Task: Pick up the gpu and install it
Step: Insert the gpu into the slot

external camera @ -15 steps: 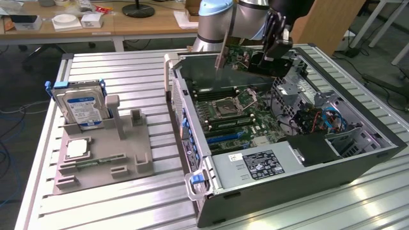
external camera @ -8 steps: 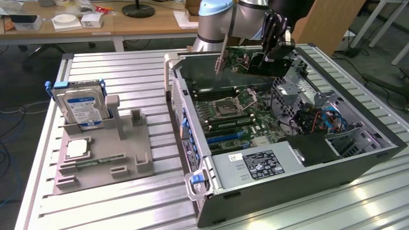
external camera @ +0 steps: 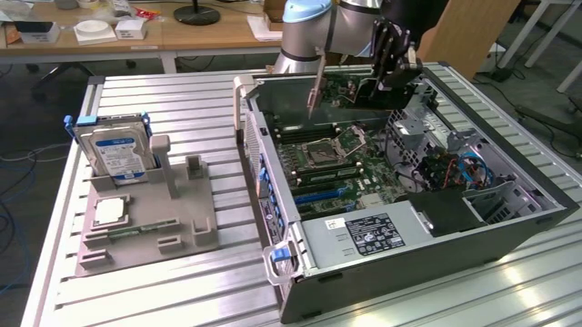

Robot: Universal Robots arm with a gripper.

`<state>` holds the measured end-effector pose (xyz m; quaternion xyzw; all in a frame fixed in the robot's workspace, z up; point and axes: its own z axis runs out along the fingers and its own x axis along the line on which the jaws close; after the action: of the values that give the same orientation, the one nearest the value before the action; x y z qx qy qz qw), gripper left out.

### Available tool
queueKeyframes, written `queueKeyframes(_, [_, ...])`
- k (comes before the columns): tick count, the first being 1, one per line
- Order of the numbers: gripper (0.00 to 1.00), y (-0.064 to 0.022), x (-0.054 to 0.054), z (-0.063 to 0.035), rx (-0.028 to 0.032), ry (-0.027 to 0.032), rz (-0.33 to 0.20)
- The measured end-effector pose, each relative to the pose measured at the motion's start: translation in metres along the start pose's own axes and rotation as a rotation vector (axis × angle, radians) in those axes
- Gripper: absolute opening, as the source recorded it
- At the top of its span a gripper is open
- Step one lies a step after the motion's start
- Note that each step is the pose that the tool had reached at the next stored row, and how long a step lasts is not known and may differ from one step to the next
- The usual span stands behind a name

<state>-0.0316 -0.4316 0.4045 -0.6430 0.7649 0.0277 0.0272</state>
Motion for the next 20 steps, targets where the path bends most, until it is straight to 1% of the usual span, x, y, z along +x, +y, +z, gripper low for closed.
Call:
queueKeyframes(3, [0.27, -0.0001, 0.0, 0.0042, -0.0043, 0.0004, -0.049])
queueKeyframes(4, [0.27, -0.0003, 0.001, 0.0058, -0.0082, 0.0011, -0.054])
queueKeyframes(5, [0.27, -0.0003, 0.002, 0.007, -0.0089, 0.0029, -0.057])
queueKeyframes(7, [0.27, -0.0003, 0.002, 0.0082, -0.0094, 0.0043, -0.058])
queueKeyframes(14, [0.27, -0.0001, 0.002, 0.0086, -0.0094, 0.0039, -0.058])
queueKeyframes(17, [0.27, 0.0001, 0.002, 0.0098, -0.0097, 0.0027, -0.06])
queueKeyframes(19, [0.27, 0.0002, 0.002, 0.0117, -0.0106, 0.0028, -0.071])
queueKeyframes(20, [0.27, 0.0002, 0.002, 0.0128, -0.0117, 0.003, -0.086])
